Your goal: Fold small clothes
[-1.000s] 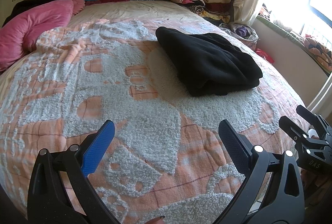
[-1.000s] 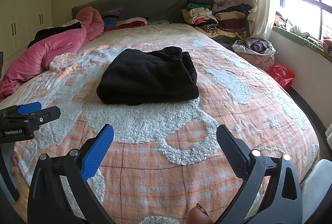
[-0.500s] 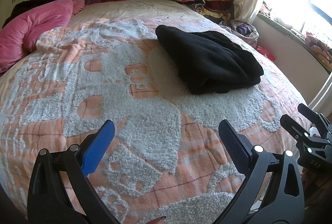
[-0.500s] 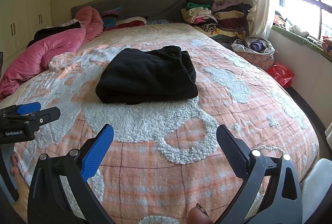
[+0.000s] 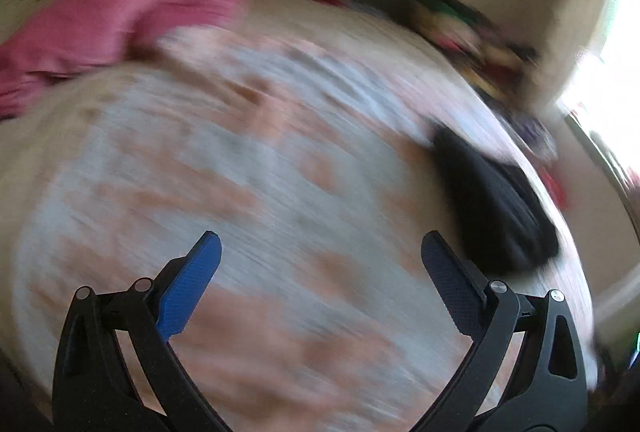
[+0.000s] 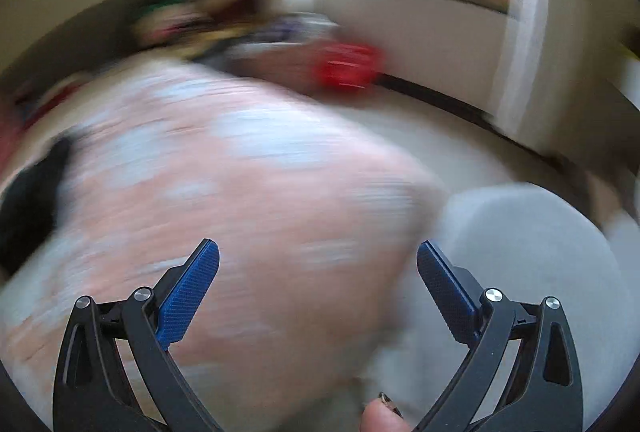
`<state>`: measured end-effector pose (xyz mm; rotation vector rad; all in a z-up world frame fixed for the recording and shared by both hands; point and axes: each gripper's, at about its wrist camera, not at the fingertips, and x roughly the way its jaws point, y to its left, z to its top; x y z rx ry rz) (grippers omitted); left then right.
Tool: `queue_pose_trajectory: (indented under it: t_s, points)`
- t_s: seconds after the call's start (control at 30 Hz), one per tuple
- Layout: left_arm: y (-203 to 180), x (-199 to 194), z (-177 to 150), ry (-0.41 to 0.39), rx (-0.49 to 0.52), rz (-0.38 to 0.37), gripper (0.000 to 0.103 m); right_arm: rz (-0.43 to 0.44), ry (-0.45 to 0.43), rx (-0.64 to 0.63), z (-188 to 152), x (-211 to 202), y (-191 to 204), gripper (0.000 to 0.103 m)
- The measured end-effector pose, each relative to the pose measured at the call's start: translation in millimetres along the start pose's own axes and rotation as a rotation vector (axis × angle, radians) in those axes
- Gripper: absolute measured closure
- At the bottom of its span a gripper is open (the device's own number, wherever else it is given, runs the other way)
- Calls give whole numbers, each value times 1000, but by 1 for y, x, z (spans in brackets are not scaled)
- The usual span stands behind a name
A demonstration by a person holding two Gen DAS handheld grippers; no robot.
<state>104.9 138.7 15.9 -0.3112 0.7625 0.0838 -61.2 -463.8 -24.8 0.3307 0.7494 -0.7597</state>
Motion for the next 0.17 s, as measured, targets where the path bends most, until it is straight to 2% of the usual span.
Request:
queue_pose_trajectory:
  t_s: [0.1,0.13,0.17]
  points:
    - [91,5,49,-64,-71,242,9,-239,43,131,15,37,-91,4]
    - [119,9,61,-71,-83,312,9,-337,68,169,18,49,-126,4]
    - [145,14,71,-74,-91,387,9,-396,85,190,20,58,-150,4]
